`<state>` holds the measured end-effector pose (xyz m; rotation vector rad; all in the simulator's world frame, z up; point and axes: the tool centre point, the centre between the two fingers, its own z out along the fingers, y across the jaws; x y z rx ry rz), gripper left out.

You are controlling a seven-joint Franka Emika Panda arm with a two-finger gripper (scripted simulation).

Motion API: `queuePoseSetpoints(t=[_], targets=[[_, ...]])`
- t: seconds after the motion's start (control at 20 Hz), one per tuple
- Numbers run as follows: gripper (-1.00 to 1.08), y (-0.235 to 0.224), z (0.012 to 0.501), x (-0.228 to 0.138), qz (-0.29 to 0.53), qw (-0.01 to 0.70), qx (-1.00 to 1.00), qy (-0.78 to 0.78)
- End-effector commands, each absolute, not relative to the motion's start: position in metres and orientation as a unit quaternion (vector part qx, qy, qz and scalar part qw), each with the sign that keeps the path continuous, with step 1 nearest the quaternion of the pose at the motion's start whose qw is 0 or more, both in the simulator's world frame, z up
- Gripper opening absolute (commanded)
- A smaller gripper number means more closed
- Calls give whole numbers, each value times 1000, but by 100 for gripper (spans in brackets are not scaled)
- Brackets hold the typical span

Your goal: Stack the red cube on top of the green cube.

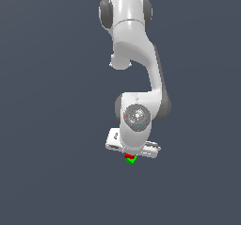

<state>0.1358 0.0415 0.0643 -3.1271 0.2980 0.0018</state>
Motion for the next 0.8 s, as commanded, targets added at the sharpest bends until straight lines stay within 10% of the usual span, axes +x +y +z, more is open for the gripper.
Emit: queuePoseSetpoints(t=[0.0,0.35,0.4,0.75], targets=[[-100,45,63,140,0,0,-995,95],[-100,48,62,144,0,0,-995,95],[100,48,62,144,0,0,-995,95],[100,48,62,144,0,0,-995,95]])
